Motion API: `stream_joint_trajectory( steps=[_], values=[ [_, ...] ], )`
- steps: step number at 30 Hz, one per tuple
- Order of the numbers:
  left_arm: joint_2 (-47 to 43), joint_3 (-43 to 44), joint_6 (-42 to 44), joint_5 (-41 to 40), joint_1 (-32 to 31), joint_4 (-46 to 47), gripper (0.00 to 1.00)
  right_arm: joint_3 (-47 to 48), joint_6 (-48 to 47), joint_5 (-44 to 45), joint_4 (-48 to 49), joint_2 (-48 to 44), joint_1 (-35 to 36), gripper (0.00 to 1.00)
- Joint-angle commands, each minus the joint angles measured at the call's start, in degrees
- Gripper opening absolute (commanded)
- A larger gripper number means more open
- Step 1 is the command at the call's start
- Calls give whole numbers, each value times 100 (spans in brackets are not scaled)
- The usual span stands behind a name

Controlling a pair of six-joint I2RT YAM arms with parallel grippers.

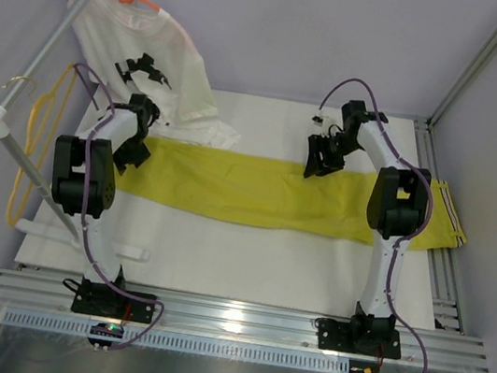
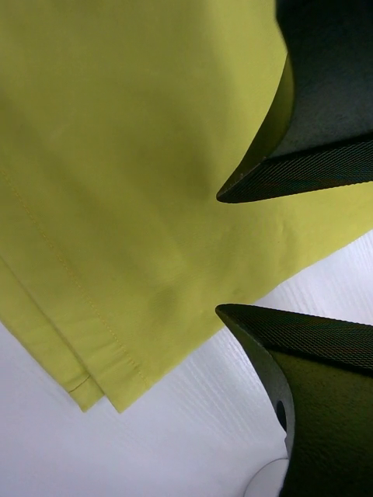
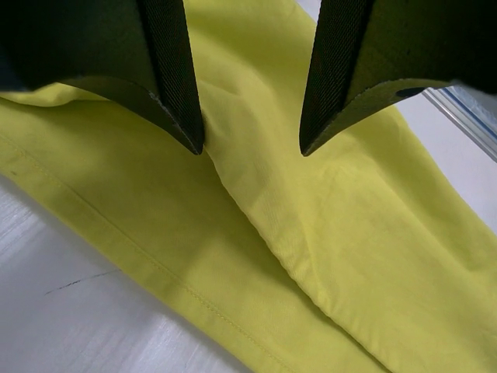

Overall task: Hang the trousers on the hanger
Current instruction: Fold the trousers

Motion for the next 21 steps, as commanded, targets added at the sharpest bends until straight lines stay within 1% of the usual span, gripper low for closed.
stream_joint_trajectory(
  steps=[1,4,5,6,7,8,9,12,16,17,21],
  values=[
    [130,113,99,-55,89,25,56,325,-172,206,-248,190,161,56],
    [209,122,64,-37,221,-1,56,369,-75,242,-169,277,232,55],
    [244,122,64,-11,248,7,56,378,-40,259,-73,278,241,52],
    [288,148,73,-11,292,-36,56,361,108,329,15,252,249,42],
    [315,166,73,-28,318,-63,56,334,162,399,111,199,249,34],
    [341,183,73,-37,388,-89,56,317,206,478,217,173,258,28],
    [376,192,73,-37,432,-115,56,325,258,531,270,155,284,19],
    [429,210,117,-2,547,-107,56,404,294,742,341,85,320,5],
    [648,280,126,-11,696,-221,56,141,627,1085,1016,-337,372,4],
    [701,271,126,-2,714,-221,56,-24,750,1103,1348,-451,381,4],
    [851,298,126,7,828,-291,56,-465,1014,1296,2106,-908,399,4]
  ],
)
